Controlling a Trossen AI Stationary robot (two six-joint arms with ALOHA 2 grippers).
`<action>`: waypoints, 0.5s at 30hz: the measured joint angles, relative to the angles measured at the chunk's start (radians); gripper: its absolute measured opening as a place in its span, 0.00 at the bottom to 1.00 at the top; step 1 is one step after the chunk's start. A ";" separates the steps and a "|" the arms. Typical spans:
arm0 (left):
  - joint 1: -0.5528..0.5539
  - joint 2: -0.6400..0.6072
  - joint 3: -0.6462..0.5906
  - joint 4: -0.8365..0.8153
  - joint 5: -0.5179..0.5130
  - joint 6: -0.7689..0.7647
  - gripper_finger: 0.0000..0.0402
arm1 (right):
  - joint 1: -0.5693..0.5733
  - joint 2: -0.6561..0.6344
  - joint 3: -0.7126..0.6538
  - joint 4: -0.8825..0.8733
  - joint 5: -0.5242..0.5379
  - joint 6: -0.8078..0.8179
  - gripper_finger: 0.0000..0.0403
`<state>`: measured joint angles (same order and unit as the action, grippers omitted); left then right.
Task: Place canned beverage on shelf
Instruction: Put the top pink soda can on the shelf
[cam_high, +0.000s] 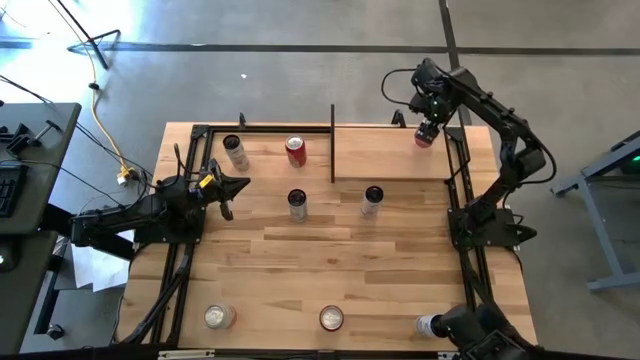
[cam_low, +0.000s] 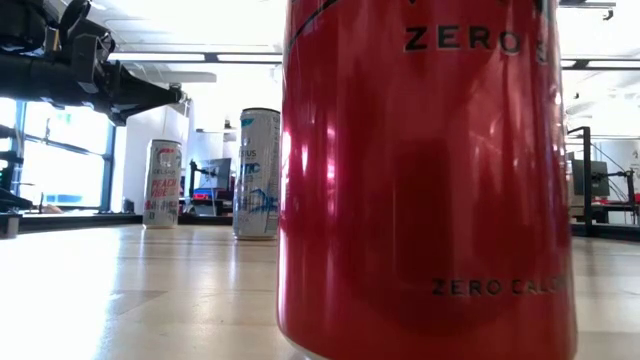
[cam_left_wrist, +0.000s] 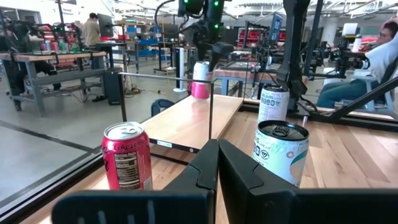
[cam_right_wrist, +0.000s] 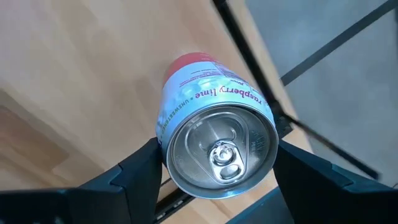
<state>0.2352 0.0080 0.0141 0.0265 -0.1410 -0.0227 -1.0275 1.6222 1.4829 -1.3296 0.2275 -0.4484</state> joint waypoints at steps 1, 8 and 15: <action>0.000 0.000 0.000 0.000 0.000 0.000 0.01 | 0.000 0.000 -0.002 -0.002 0.000 0.001 0.64; 0.000 0.000 0.000 0.000 0.000 0.000 0.01 | 0.000 0.000 -0.002 0.011 0.005 0.077 0.66; 0.000 0.000 0.000 0.000 0.000 0.000 0.01 | 0.000 -0.001 -0.002 0.000 0.007 0.152 0.74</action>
<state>0.2352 0.0079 0.0142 0.0265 -0.1411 -0.0230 -1.0279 1.6215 1.4807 -1.3299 0.2346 -0.2961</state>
